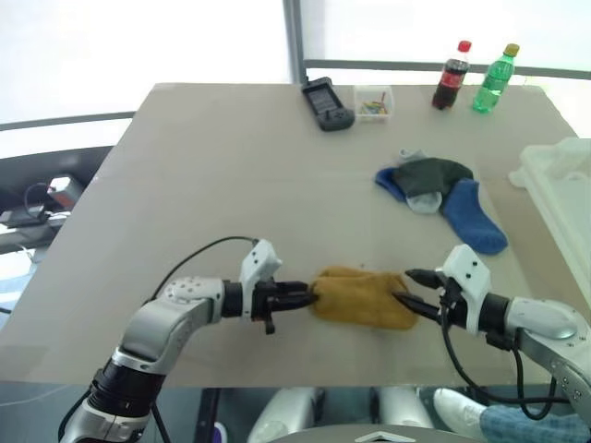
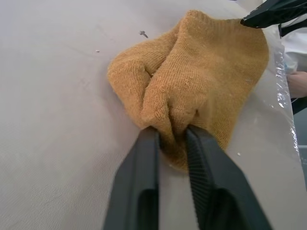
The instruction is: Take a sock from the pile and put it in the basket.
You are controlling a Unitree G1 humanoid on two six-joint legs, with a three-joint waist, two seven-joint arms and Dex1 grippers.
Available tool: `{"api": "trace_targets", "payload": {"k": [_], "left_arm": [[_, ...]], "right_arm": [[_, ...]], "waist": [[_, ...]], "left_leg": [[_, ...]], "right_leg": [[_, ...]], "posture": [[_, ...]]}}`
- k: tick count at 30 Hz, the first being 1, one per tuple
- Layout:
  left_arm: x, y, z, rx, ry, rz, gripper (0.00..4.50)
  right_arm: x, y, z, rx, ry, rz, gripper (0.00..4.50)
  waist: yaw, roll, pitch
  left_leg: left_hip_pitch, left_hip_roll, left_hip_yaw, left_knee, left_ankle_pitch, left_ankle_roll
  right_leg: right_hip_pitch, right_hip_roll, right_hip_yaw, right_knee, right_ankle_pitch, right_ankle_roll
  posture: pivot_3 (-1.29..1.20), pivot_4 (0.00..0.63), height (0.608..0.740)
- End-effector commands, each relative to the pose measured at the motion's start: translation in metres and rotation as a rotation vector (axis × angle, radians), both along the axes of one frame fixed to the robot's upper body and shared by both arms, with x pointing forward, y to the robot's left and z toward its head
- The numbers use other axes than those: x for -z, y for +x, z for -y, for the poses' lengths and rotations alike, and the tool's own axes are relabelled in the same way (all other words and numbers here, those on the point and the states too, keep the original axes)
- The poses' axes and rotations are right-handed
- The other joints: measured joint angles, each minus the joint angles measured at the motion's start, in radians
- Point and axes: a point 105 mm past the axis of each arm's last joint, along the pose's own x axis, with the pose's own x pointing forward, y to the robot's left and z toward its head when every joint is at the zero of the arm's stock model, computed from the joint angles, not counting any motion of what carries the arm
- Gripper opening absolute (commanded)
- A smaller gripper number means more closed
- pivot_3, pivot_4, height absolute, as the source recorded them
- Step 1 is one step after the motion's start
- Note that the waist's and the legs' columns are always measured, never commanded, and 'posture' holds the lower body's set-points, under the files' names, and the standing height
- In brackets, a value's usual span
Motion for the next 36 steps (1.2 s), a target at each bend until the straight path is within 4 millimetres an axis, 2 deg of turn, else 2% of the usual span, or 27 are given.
{"api": "trace_targets", "payload": {"k": [1, 8, 11, 12, 13, 15, 21, 30, 36], "left_arm": [[-0.007, -0.002, 0.003, 0.018, -0.012, 0.055, 0.02], [-0.011, -0.002, 0.002, 0.018, -0.02, 0.1, 0.02], [-0.013, -0.002, 0.002, 0.027, -0.016, 0.128, 0.0], [-0.014, -0.002, 0.002, 0.026, -0.017, 0.133, 0.0], [-0.015, -0.003, 0.001, 0.026, -0.015, 0.144, 0.0], [-0.017, -0.003, 0.001, 0.028, -0.019, 0.158, 0.0], [-0.021, -0.003, 0.001, 0.031, -0.028, 0.182, 0.0], [-0.03, -0.01, -0.005, 0.08, -0.045, 0.212, 0.0], [-0.039, 0.006, -0.009, 0.046, -0.073, 0.21, 0.0]], "right_arm": [[0.001, -0.001, -0.005, -0.035, -0.009, 0.008, 2.35], [0.005, 0.003, -0.005, -0.02, -0.012, -0.001, 2.35], [0.004, 0.007, -0.005, -0.012, -0.007, 0.005, 1.6], [0.003, 0.007, -0.006, -0.012, -0.005, 0.009, 0.95], [0.002, 0.008, -0.006, -0.015, -0.002, 0.013, 0.77], [0.0, 0.008, -0.007, -0.021, 0.003, 0.025, 0.06], [-0.004, 0.003, -0.013, -0.057, 0.029, 0.024, 0.06], [-0.018, -0.007, -0.006, -0.037, 0.099, 0.018, 0.06], [-0.026, -0.011, -0.001, 0.02, 0.159, 0.008, 0.06]], "waist": [[0.004, 0.0, 0.0], [0.005, 0.0, 0.0], [0.005, 0.0, 0.0], [0.005, 0.0, 0.0], [0.005, 0.0, 0.0], [0.005, 0.0, 0.0], [0.005, 0.0, 0.0], [0.005, 0.0, 0.0], [0.007, 0.0, 0.0]], "left_leg": [[0.0, 0.0, 0.0, 0.0, 0.0, 0.0], [0.0, 0.0, 0.0, 0.0, 0.0, 0.0], [0.0, 0.0, 0.0, 0.0, 0.0, 0.0], [0.0, 0.0, 0.0, 0.0, 0.0, 0.0], [0.0, 0.0, 0.0, 0.0, 0.0, 0.0], [0.0, 0.0, 0.0, 0.0, 0.0, 0.0], [0.0, 0.0, 0.0, 0.0, 0.0, 0.0], [0.0, 0.0, 0.0, 0.0, 0.0, 0.0], [0.0, 0.0, 0.0, 0.0, 0.0, 0.0]], "right_leg": [[0.0, 0.0, 0.0, 0.0, 0.0, 0.0], [0.0, 0.0, 0.0, 0.0, 0.0, 0.0], [0.0, 0.0, 0.0, 0.0, 0.0, 0.0], [0.0, 0.0, 0.0, 0.0, 0.0, 0.0], [0.0, 0.0, 0.0, 0.0, 0.0, 0.0], [0.0, 0.0, 0.0, 0.0, 0.0, 0.0], [0.0, 0.0, 0.0, 0.0, 0.0, 0.0], [0.0, 0.0, 0.0, 0.0, 0.0, 0.0], [0.0, 0.0, -0.001, 0.0, 0.0, 0.0]], "posture": [[0.0, 0.15, 0.74], [0.0, 0.15, 0.74], [0.0, 0.15, 0.74], [0.0, 0.15, 0.74], [0.0, 0.15, 0.74], [0.0, 0.15, 0.74], [0.0, 0.15, 0.74], [0.0, 0.15, 0.74], [0.0, 0.15, 0.74]]}}
